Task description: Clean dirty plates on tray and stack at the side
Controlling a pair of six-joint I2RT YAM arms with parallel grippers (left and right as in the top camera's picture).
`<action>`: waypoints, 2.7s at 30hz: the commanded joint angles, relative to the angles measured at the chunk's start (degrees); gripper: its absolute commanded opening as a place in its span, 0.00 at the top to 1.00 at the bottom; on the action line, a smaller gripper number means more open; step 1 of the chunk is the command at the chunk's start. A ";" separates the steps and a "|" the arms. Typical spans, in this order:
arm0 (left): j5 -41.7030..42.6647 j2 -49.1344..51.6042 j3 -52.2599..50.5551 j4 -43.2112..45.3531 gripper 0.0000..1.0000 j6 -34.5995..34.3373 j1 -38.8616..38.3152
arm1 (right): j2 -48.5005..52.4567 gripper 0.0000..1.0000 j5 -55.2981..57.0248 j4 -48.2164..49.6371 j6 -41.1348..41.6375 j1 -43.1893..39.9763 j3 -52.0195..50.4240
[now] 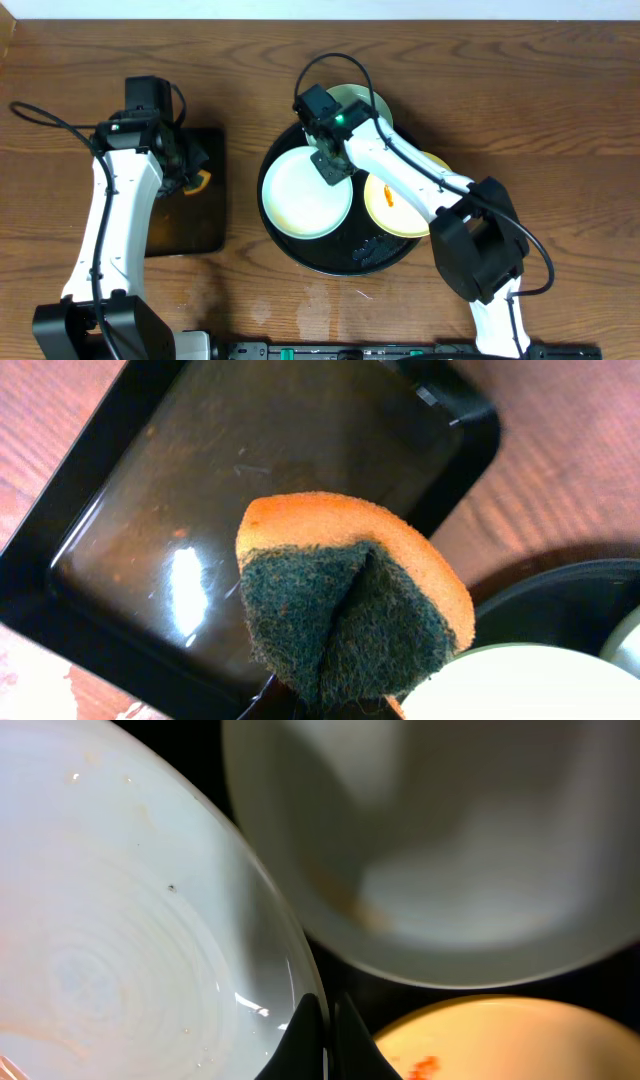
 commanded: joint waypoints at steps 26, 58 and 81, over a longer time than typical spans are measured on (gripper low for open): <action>-0.79 1.16 -3.43 3.32 0.92 2.54 6.69 | -1.97 0.99 38.97 6.12 -25.79 8.68 12.79; -0.35 4.61 -3.43 2.75 0.92 2.49 7.87 | -7.08 0.99 16.81 -1.33 -1.55 7.10 17.18; 1.11 4.61 -3.43 4.24 0.93 2.51 7.87 | -0.87 0.99 -28.76 -11.17 -1.77 -48.65 20.52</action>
